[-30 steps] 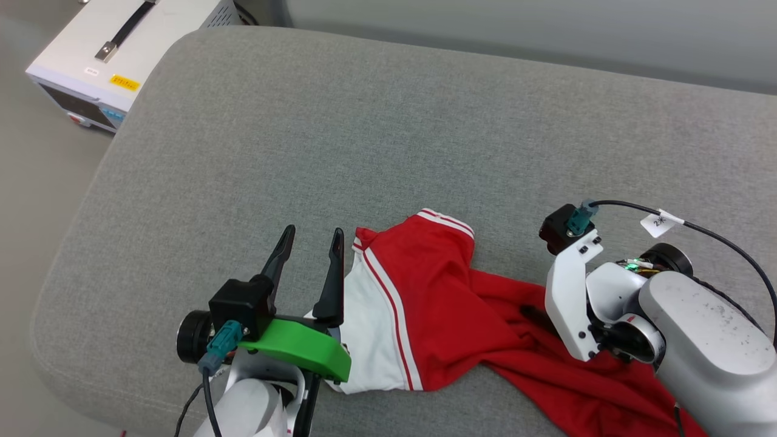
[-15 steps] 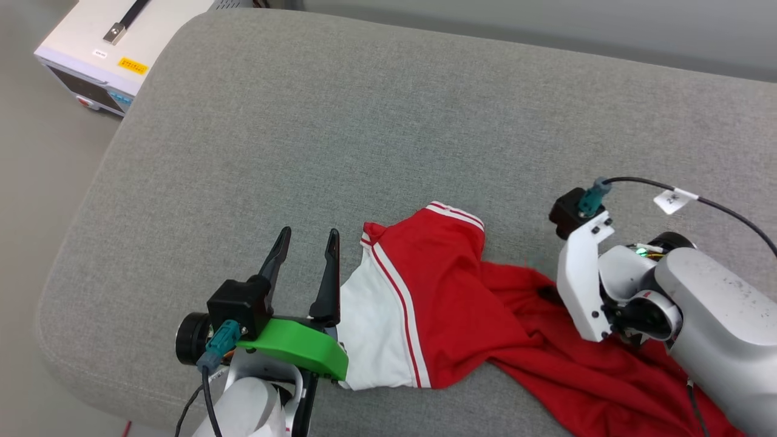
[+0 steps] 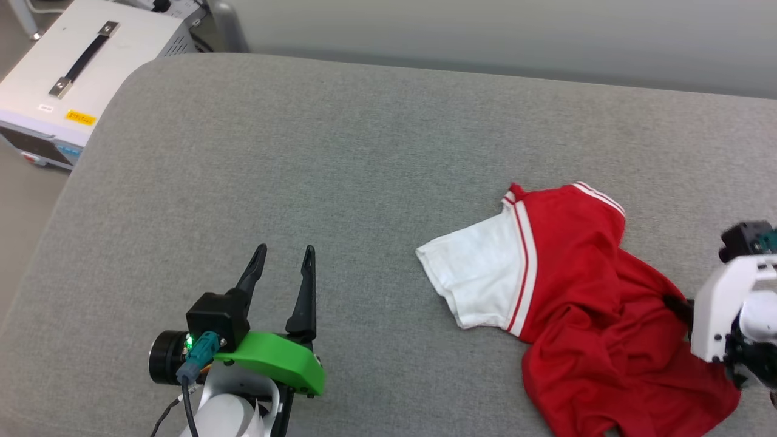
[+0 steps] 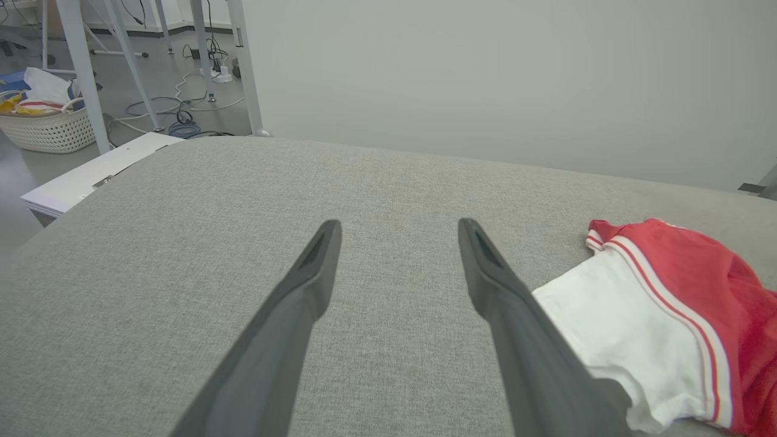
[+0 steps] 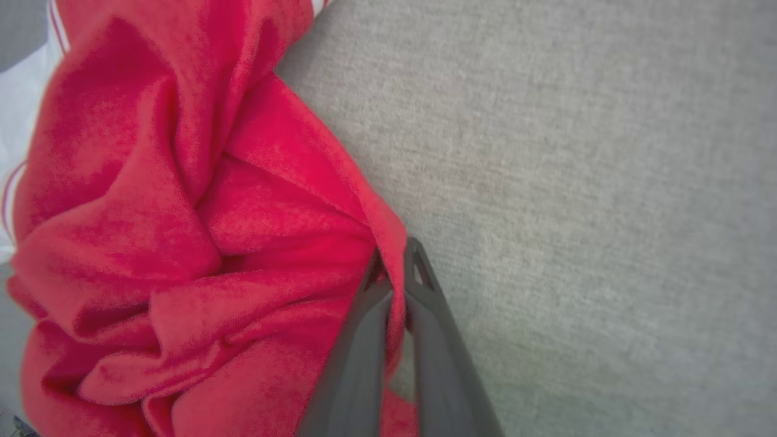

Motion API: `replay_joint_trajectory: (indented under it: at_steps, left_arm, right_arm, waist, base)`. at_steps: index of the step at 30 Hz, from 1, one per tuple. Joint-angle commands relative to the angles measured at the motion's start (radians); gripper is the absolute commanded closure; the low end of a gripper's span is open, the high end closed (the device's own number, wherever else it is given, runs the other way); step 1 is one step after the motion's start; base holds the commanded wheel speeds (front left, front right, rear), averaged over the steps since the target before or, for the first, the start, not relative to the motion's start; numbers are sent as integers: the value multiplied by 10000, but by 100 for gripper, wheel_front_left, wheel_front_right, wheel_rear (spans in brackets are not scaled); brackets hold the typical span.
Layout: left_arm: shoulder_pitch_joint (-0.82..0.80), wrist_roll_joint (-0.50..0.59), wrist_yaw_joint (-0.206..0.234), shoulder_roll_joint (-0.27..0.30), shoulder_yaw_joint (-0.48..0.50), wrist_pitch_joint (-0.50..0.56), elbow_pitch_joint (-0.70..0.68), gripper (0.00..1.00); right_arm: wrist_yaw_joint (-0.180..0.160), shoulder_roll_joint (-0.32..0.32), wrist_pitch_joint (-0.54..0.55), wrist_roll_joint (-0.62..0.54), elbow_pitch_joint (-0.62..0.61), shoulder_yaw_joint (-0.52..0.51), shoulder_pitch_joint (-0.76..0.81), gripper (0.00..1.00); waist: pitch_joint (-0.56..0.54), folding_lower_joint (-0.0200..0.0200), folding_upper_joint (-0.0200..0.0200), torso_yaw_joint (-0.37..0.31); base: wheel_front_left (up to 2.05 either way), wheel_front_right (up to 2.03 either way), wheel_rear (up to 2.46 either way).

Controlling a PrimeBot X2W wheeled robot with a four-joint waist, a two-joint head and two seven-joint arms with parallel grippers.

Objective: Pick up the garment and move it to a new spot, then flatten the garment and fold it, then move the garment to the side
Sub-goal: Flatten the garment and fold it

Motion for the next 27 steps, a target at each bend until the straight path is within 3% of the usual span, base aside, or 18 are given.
replay_joint_trajectory:
  at_steps: [1, 6, 11, 12, 13, 14, 17, 18, 20, 27]
  left_arm:
    - [159, -56, 104, 108, 33, 58, -70, 0]
    - [451, -110, 228, 278, 90, 202, -224, 0]
    - [548, -142, 283, 394, 112, 308, -372, 0]
    - [541, -149, 282, 410, 112, 326, -388, 0]
    - [529, -153, 281, 420, 111, 337, -400, 0]
    - [508, -160, 277, 427, 108, 349, -409, 0]
    - [455, -172, 267, 429, 91, 357, -405, 0]
    - [431, -186, 286, 434, 104, 328, -400, 0]
    - [429, -200, 306, 441, 124, 307, -399, 0]
    - [461, -259, 364, 456, 171, 234, -431, 0]
  right_arm:
    - [-9, 68, -133, -167, -37, -407, 639, 100]
    - [-9, 753, -330, -768, -668, -2107, 2771, 100]
    - [-9, 1947, -307, -1642, -1648, -3636, 4229, 100]
    - [-9, 2247, -319, -1845, -1861, -3940, 4397, 90]
    - [-9, 2428, -427, -2098, -2057, -4161, 4488, 56]
    - [-9, 2692, -586, -2339, -2281, -4445, 4571, 0]
    - [-9, 3215, -1293, -2969, -2814, -5078, 4685, 0]
    - [-9, 3752, -2303, -3536, -3357, -5651, 4734, 0]
    - [-9, 4039, -2995, -3867, -3626, -5985, 4706, 0]
    - [-9, 4348, -4157, -4939, -4321, -5919, 4446, 0]
  waist:
    - [-371, 0, 0, -491]
    - [-542, 0, 0, -905]
    - [-532, 0, 0, -1098]
    - [-518, 0, 0, -1112]
    - [-500, 0, 0, -1113]
    - [-480, 0, 0, -1104]
    - [-454, 0, 0, -1055]
    - [-441, 0, 0, -1020]
    - [-427, 0, 0, -1016]
    - [-430, 0, 0, -1060]
  base:
    - [0, 0, 0]
    - [0, 0, 0]
    - [0, 0, 0]
    - [0, 0, 0]
    - [0, 0, 0]
    - [0, 0, 0]
    - [0, 0, 0]
    - [0, 0, 0]
    - [0, 0, 0]
    - [0, 0, 0]
